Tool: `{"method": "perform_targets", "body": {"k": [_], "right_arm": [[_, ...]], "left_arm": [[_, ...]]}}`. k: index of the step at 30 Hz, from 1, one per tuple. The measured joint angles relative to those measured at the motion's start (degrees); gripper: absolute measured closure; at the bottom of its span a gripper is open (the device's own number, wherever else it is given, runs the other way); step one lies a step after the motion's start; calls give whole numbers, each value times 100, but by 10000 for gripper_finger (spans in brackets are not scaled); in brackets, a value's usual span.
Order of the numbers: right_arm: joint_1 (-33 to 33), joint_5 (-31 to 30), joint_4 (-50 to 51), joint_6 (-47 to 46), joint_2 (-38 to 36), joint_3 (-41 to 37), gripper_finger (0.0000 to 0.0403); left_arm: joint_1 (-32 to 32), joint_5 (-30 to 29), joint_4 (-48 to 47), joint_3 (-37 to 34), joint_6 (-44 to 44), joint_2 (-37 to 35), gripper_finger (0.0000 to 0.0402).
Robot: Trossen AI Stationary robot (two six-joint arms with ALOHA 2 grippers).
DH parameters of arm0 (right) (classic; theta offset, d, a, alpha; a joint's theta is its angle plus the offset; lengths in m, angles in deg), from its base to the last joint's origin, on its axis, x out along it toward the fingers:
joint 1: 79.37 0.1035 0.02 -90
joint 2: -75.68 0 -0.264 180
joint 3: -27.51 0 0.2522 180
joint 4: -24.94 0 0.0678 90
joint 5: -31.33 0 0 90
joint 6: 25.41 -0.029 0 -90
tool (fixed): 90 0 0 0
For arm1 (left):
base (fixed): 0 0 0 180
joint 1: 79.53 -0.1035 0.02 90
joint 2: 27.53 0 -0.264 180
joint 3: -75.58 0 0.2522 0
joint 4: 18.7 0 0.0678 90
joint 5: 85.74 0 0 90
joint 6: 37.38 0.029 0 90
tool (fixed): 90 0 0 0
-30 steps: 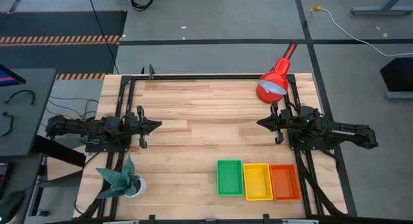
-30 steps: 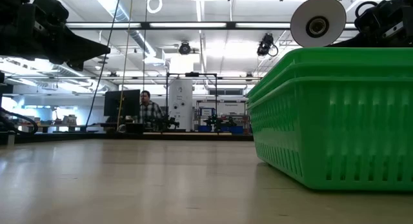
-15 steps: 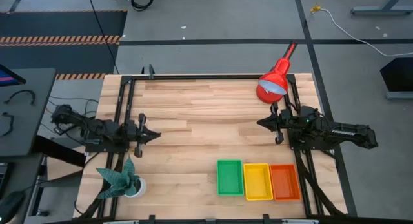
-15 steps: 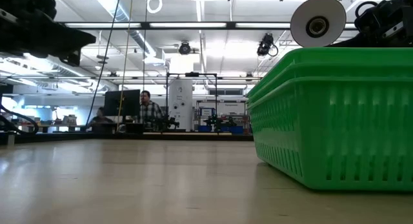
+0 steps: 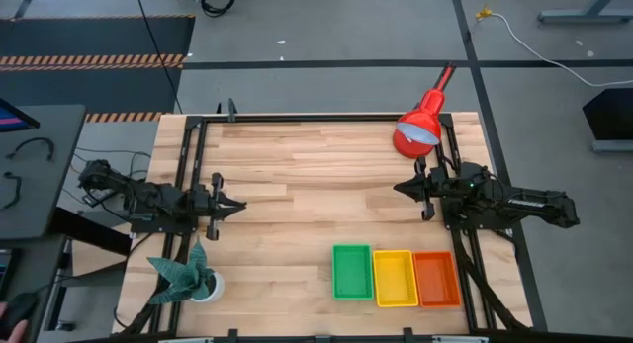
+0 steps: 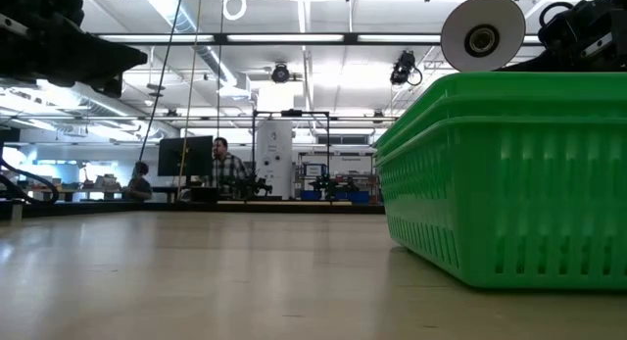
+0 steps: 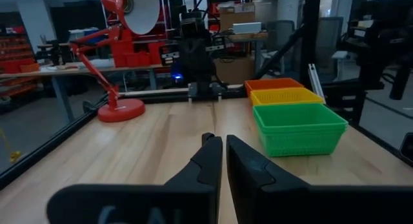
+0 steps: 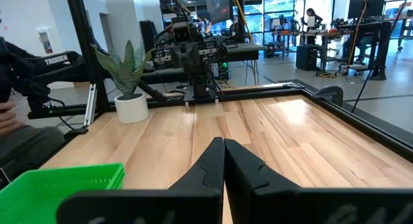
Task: Stack baskets by color
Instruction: Return to Home Position
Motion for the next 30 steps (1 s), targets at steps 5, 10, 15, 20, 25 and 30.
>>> {"method": "perform_targets", "body": {"k": [5, 10, 15, 20, 25, 30], "right_arm": [[0, 0, -1, 0, 0, 0, 394], [0, 0, 2, 0, 0, 0, 394], [0, 0, -1, 0, 0, 0, 394], [0, 0, 0, 0, 0, 0, 394], [0, 0, 0, 0, 0, 0, 394], [0, 0, 0, 0, 0, 0, 394]], "left_arm": [[-16, -245, 18, 0, -151, 1, 378], [-16, -416, -13, 0, -314, 2, 371], [-14, -418, -16, 0, -503, 2, 366], [-14, -417, -65, 0, -757, 2, 370], [-14, -410, -76, 1, -813, 2, 376], [-14, -410, -79, 1, -813, 2, 372]]}}
